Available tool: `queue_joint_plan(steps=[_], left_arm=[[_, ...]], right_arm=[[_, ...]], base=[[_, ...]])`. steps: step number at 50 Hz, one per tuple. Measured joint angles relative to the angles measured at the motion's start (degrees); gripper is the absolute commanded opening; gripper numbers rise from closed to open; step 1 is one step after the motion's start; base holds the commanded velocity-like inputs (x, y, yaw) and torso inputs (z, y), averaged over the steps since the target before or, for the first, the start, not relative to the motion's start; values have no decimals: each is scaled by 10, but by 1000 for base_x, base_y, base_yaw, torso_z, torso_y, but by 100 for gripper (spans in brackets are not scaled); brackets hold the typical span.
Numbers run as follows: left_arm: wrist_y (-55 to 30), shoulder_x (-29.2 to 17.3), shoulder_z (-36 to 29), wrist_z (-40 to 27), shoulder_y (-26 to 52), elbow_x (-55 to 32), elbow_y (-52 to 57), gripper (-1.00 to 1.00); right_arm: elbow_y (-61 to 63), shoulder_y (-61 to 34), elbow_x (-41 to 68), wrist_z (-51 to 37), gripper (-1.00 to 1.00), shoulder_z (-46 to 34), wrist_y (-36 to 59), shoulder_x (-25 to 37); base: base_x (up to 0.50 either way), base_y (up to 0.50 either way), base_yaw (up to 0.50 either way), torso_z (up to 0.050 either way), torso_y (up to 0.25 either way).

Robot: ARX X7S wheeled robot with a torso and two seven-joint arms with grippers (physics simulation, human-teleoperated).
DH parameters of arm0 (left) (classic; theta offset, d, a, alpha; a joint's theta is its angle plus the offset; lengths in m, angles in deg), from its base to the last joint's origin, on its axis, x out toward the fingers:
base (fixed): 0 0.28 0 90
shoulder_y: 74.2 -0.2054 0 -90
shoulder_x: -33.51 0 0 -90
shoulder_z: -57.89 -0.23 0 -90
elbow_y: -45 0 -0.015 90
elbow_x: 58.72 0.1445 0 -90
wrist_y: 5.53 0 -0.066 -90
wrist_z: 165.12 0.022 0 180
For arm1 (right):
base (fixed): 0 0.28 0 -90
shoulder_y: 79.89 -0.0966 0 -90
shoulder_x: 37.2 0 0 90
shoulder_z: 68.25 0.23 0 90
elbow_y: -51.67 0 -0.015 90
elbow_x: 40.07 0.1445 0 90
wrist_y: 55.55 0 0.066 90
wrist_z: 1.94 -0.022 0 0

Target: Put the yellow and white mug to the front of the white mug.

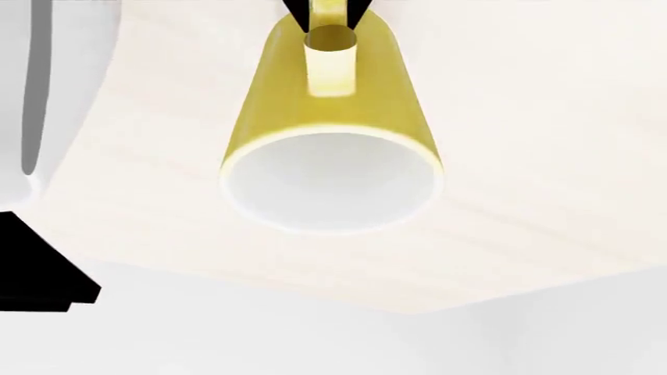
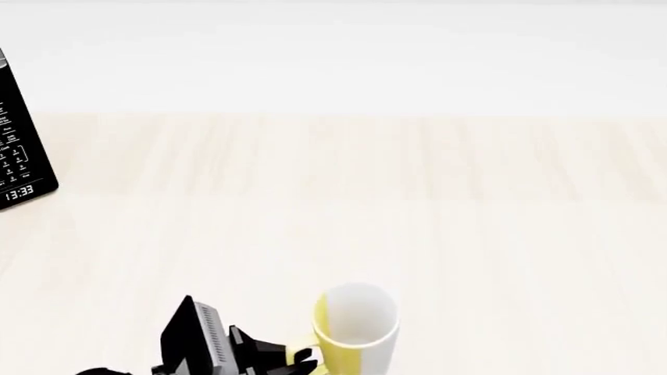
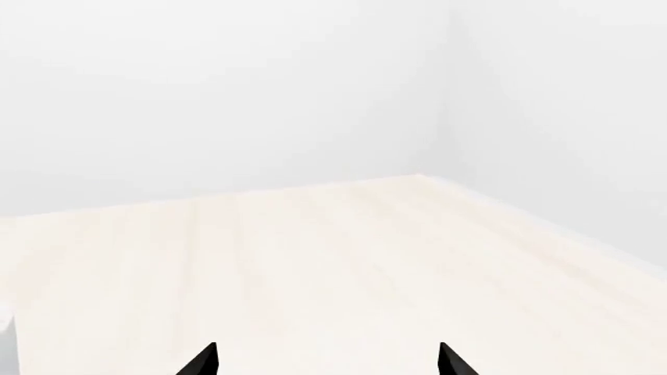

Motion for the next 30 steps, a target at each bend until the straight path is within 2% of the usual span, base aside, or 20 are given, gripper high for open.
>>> queue_joint_plan(steps=[6,7,30], left_arm=[[2,2,25,3,-2,23,0,-100],[3,3,28,2,-3,27,0,100],[3,10,91,10,-6,81,-3,100]], right_arm=[[1,0,1,-1,100,-1,0,1],[1,0,1,-1,100,-1,-1,1],[3,2,4,-5,100,-5,-2,5]], base=[[0,0,0,0,0],[0,0,0,0,0],[0,0,0,0,0]])
